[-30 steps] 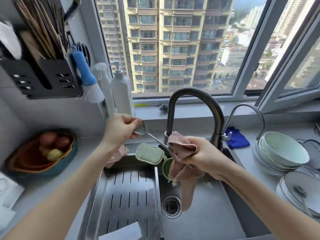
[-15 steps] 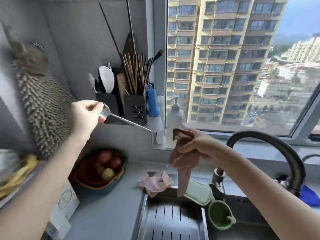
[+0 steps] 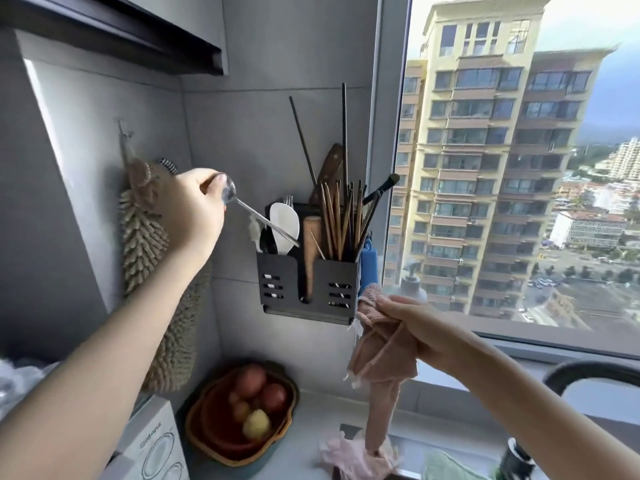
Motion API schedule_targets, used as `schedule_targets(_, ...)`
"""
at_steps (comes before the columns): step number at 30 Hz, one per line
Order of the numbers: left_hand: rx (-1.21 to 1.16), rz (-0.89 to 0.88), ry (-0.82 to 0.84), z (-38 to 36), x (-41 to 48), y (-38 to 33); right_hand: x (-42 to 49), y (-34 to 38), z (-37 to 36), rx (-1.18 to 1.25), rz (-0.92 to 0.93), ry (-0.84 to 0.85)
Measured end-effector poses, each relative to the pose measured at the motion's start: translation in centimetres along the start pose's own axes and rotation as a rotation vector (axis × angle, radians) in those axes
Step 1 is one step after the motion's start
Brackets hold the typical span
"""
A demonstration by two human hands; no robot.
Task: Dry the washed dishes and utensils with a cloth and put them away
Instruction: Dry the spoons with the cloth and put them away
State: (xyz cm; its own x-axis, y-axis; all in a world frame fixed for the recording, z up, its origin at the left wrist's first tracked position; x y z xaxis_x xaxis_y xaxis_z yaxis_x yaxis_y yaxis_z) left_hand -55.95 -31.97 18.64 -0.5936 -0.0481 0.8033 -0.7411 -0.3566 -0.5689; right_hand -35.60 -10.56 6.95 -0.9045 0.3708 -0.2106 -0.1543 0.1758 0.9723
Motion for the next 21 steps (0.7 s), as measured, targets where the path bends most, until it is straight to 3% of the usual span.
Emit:
schedule_targets(12, 0.258, -0.382, 0.057, -1.2, 3.4, -3.8, 1.0, -0.6, -0.5, -0.063, 0.027, -0.045)
schedule_targets(21, 0.284, -0.253, 0.299, -5.0, 2.6, -1.5, 1.3, -1.6, -0.4, -0.095, 0.034, -0.051)
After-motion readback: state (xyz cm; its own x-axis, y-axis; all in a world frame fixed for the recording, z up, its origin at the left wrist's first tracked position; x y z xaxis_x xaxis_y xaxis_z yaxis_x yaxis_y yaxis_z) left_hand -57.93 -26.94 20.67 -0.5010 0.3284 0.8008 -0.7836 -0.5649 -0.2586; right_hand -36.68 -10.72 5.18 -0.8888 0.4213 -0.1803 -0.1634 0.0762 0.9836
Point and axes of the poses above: each hand's wrist, its own x-axis towards the middle knuckle, its own z-axis out of the back of the hand, y = z × x, the point moved 2 cm from there along x, towards the middle knuckle, and after that the axes turned 4 degrees about x, right-handed, at the moved point
